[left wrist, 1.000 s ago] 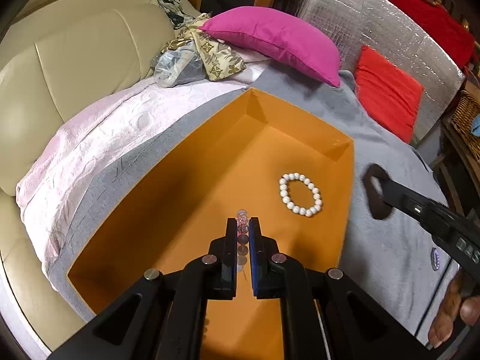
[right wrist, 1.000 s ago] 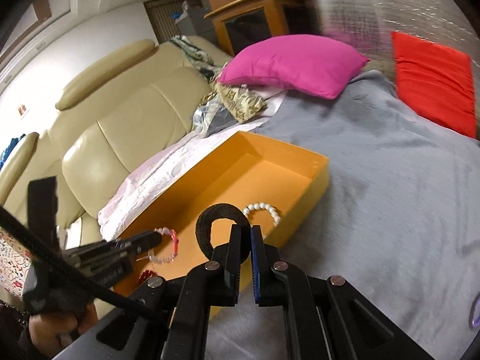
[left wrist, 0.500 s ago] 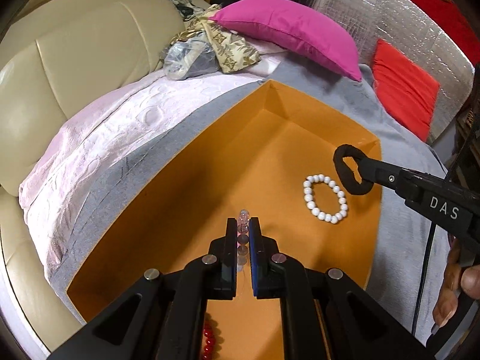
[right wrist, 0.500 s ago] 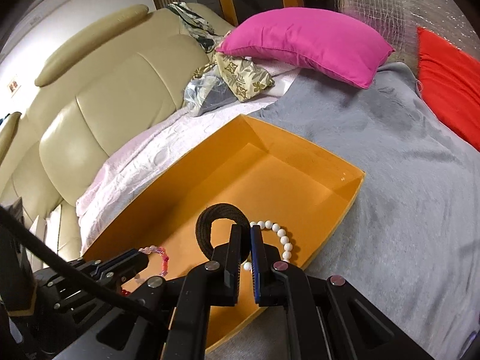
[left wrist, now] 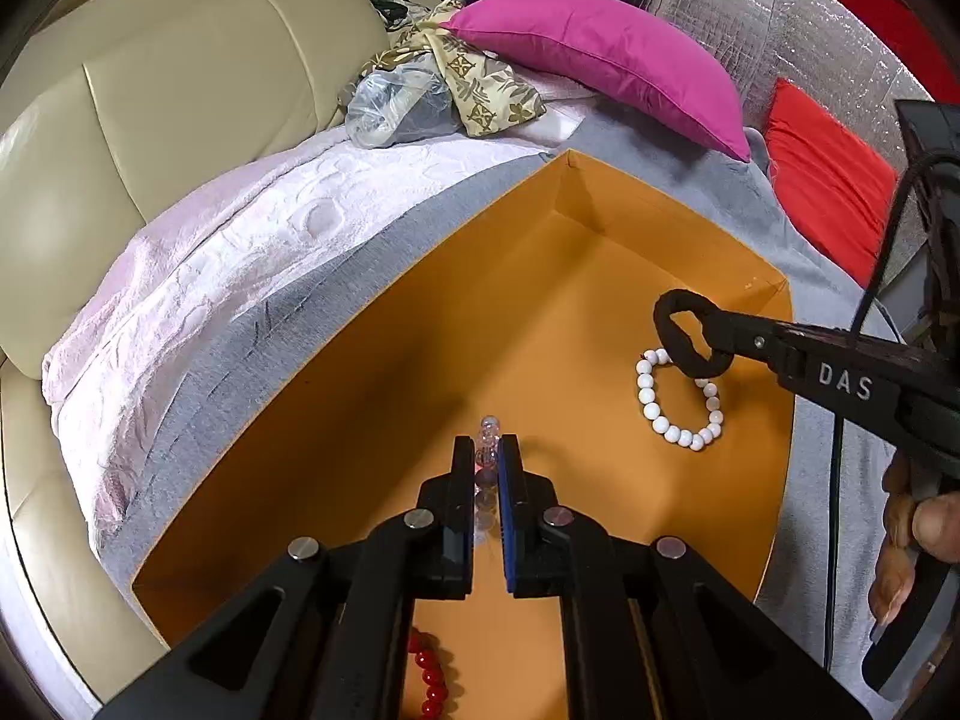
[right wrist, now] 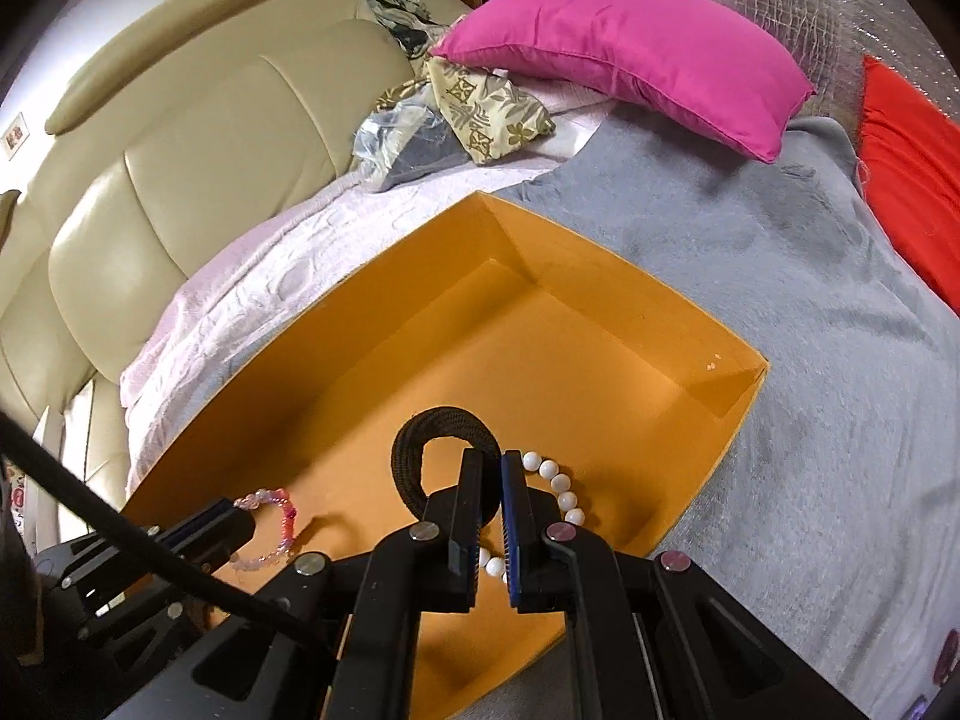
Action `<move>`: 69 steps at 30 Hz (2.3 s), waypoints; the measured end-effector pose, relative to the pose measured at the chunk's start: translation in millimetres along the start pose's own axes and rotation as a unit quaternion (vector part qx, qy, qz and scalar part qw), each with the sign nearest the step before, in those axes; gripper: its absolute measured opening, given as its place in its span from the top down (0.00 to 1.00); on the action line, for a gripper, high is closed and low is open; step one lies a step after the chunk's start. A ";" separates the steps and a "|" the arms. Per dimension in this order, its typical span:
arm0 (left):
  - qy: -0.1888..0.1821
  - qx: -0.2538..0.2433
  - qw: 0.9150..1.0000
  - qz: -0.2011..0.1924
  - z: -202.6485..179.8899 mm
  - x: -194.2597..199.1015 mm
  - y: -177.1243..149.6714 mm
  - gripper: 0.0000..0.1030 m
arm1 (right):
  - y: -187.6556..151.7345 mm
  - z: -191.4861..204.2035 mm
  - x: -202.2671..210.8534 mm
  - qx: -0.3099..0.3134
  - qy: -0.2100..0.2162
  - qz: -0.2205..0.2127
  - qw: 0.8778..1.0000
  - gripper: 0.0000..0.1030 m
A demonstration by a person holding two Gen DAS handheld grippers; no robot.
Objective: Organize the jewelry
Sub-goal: 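Carry the ring and bracelet into the orange box and open both tools, then move both open tools out of the box back over the cloth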
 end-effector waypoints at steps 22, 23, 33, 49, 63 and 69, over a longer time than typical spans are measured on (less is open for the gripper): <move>0.014 0.013 1.000 0.002 11.6 -3.4 4.3 0.91 | 7.3 -7.7 -22.5 -0.054 0.015 0.009 0.998 0.49; 0.014 0.013 1.000 0.003 11.8 -2.5 4.0 0.83 | 8.0 -8.0 -19.6 -0.056 0.015 0.005 0.998 0.48; 0.023 0.001 0.999 -0.030 9.1 27.1 2.3 0.39 | -8.1 -23.0 55.6 -0.074 0.026 -0.073 0.994 0.31; 0.000 -0.024 0.998 -0.057 -44.3 77.9 -29.7 0.31 | -134.3 -94.5 135.2 -0.102 -0.039 -0.096 0.989 0.11; -0.046 -0.099 0.993 -0.054 -122.9 98.9 -85.7 0.30 | -253.3 -139.8 178.0 -0.180 -0.090 -0.099 0.975 0.10; -0.060 -0.118 0.990 -0.052 -143.4 102.3 -101.5 0.30 | -289.0 -151.9 201.4 -0.201 -0.118 -0.103 0.967 0.10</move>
Point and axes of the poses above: each gripper's, at about its wrist camera, not at the fingertips, and x roughly against the way its jaws point, z to its left, y to its top, the point moved 8 cm from there along -x, roughly the way its jaws point, and after that the axes turned 10 degrees about x, right-handed, at the moved point
